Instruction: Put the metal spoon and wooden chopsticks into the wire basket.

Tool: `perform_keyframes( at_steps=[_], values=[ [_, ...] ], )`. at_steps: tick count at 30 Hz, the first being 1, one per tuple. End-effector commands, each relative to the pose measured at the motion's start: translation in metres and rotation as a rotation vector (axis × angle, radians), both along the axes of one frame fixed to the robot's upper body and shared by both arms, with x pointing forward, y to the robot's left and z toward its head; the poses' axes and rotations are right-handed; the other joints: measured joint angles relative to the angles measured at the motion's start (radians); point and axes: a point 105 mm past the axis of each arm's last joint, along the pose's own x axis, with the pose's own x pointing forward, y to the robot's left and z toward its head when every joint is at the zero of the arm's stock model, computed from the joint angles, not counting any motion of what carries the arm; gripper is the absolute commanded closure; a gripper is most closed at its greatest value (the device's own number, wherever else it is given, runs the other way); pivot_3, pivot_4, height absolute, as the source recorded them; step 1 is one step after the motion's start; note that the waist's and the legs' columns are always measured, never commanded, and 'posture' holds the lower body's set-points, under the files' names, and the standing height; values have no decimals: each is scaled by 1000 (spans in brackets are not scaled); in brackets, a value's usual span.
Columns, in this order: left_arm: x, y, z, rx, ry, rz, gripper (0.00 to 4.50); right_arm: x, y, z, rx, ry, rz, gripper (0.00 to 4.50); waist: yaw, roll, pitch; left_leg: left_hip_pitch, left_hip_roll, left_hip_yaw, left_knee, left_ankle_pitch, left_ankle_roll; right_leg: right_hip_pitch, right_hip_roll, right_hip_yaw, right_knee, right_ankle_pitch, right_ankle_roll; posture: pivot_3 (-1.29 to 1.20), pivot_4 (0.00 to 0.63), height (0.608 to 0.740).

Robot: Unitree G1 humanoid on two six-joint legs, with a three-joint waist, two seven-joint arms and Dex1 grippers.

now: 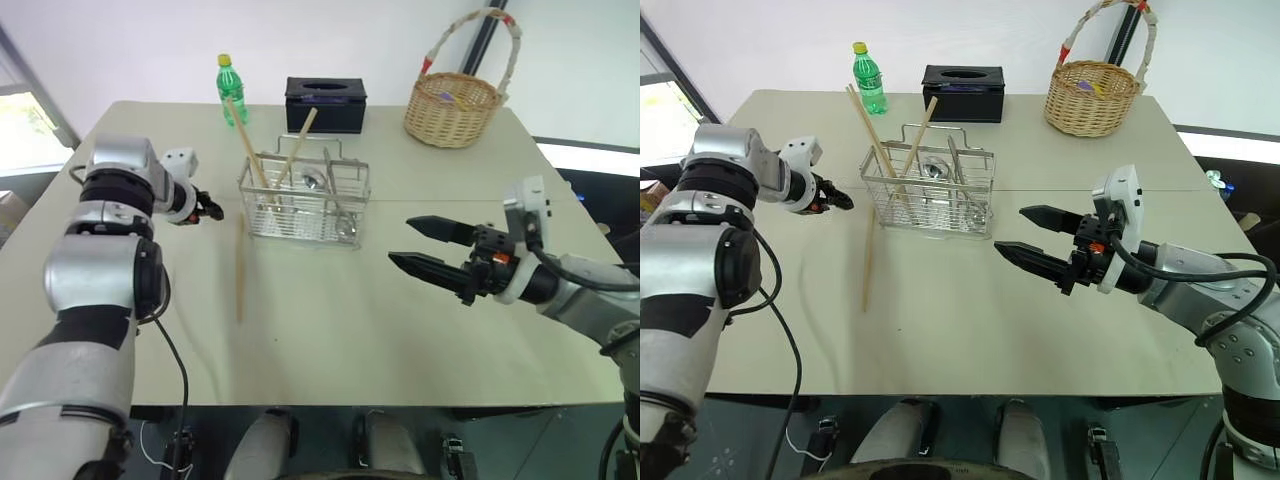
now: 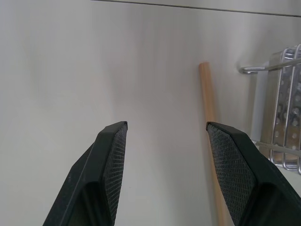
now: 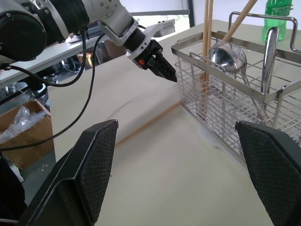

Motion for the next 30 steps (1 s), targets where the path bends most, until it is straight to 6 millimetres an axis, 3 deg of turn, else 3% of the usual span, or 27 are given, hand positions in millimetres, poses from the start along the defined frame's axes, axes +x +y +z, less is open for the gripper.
perform_keyframes(
  at_steps=[1,6,19,22,26,30],
  values=[
    [6,-7,7,-35,-44,0,1698,-2,2,9,0,-41,17,356,0,0,0,0,0,0,0,0,0,0,0,0,0,0,0,0,150,661],
    [7,-20,-12,-58,-26,-6,1698,-6,2,10,-23,-39,29,356,0,0,0,0,0,0,0,0,0,0,0,0,0,0,0,0,150,661],
    [7,-20,-45,-60,-15,59,1698,-9,5,17,-19,-34,25,356,2,0,-1,2,0,0,1,0,0,2,-2,0,1,0,0,0,150,661],
    [10,-23,-41,-64,-35,63,2544,-8,5,18,-15,-35,20,356,2,0,-1,2,0,0,1,0,0,2,-2,0,1,0,0,0,150,661],
    [12,-25,-38,-64,-43,62,4489,-8,4,18,-10,-35,14,356,1,0,-1,2,0,0,1,0,0,2,-2,0,1,0,0,0,150,661],
    [12,-24,-37,-57,-47,62,4489,-8,4,17,-3,-35,10,356,1,0,-1,1,0,0,1,0,0,1,-1,0,1,0,0,0,150,661]
  ],
)
